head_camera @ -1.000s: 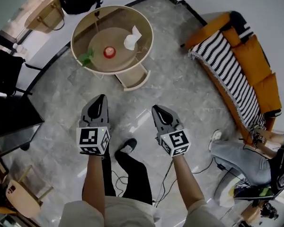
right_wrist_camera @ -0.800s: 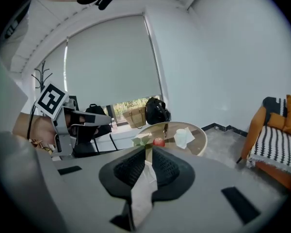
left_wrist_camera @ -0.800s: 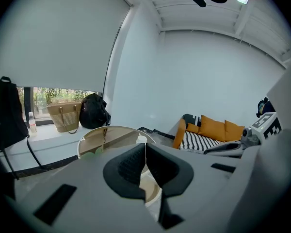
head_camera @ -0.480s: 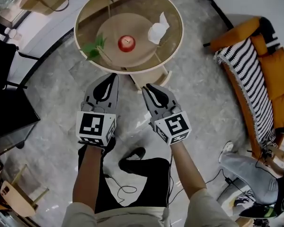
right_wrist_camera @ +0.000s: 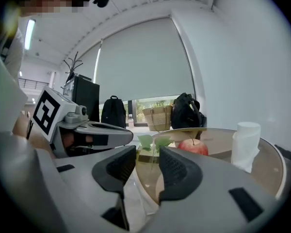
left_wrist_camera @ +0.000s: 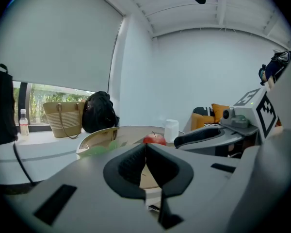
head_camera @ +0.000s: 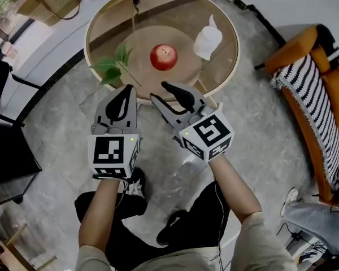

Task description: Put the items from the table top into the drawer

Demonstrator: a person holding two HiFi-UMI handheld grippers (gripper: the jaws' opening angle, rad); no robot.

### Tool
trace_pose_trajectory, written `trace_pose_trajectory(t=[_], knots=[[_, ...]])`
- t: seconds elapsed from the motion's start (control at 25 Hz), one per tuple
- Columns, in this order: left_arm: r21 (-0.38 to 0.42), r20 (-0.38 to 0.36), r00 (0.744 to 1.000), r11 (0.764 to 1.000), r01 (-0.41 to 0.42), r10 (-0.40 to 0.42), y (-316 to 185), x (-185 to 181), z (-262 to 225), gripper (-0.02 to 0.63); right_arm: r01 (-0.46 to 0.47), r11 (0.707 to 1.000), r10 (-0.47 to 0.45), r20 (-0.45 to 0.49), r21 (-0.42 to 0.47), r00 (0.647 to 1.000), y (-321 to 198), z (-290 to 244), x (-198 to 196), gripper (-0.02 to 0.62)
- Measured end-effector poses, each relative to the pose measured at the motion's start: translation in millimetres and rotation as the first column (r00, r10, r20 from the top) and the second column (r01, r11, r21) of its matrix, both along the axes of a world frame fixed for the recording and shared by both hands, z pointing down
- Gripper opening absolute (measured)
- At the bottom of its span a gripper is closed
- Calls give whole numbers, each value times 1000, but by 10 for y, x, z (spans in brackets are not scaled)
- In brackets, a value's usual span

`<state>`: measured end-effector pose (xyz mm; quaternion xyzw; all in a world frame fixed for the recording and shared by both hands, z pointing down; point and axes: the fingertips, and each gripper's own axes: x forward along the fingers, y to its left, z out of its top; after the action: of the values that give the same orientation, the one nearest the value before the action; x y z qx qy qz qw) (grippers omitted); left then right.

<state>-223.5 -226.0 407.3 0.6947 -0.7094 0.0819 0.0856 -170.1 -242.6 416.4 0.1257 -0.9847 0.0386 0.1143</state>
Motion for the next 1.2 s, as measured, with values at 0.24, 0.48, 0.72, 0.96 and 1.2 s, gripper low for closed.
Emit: trace_pose_trajectory(t=[0.24,0.48,0.72,0.96,1.2], knots=[[48,48,998,998,28,-30,375,-258,137,21,97,991,-80,-176,91,981,39,166,-428,175],[86,-1,997,994,74,-74,586,-527,-19,21,95,993,-68,-303,75,951,-37,304,-776,178],[91,41,994,991,97,-101,451,-715,86,21,58,988,7,-412,146,911,-134,524,-1096,178],[78,-16,998,995,65,-64,340,-712,193,21,21,994,35,-482,111,875,-167,699,-1282,178],[69,-70,997,997,46,-41,268,-603,123,21,-3,998,36,-515,66,856,-222,807,-1335,178]])
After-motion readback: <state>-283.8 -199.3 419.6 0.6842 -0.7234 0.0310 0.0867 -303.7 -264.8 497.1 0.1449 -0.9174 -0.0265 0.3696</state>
